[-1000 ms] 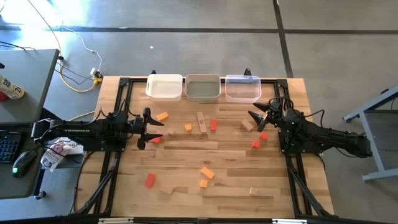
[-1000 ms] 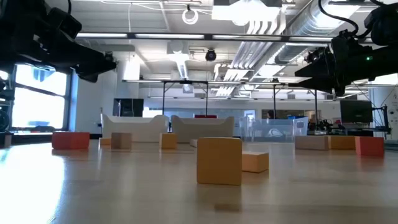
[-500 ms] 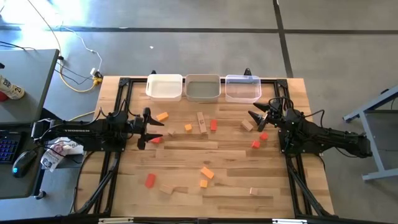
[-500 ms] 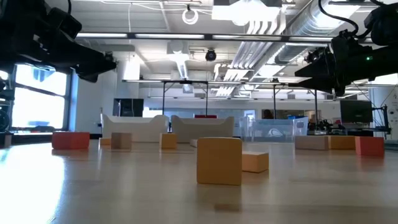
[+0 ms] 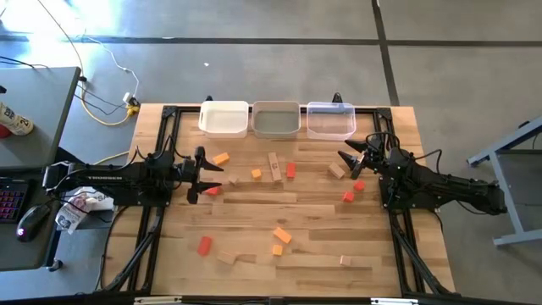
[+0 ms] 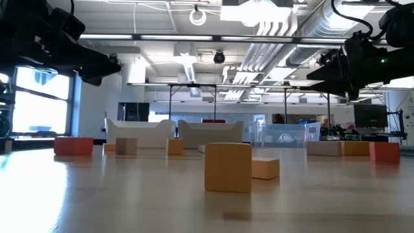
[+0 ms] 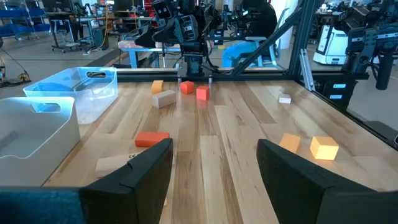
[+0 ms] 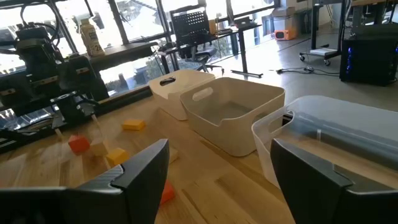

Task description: Sort & place blocks by color

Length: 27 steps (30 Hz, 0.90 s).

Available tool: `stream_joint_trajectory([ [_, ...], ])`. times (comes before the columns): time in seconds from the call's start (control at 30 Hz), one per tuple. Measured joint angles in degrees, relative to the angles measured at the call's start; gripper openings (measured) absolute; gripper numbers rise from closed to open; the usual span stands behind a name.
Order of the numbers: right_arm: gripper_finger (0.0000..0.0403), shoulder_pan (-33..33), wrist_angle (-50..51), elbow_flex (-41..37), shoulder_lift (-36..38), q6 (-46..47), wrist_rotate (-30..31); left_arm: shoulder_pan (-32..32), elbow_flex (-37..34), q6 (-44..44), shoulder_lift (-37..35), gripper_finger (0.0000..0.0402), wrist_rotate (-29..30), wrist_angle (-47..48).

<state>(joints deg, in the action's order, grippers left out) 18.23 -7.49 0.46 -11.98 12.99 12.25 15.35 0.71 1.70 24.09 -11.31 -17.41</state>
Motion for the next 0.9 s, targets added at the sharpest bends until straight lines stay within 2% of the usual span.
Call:
stream_joint_trajectory([
  [0.9, 0.0268, 0.0, 0.0, 0.01, 0.01, 0.0, -0.02, 0.0, 0.0, 0.2, -0.01, 0.0223, 0.44, -0.63],
])
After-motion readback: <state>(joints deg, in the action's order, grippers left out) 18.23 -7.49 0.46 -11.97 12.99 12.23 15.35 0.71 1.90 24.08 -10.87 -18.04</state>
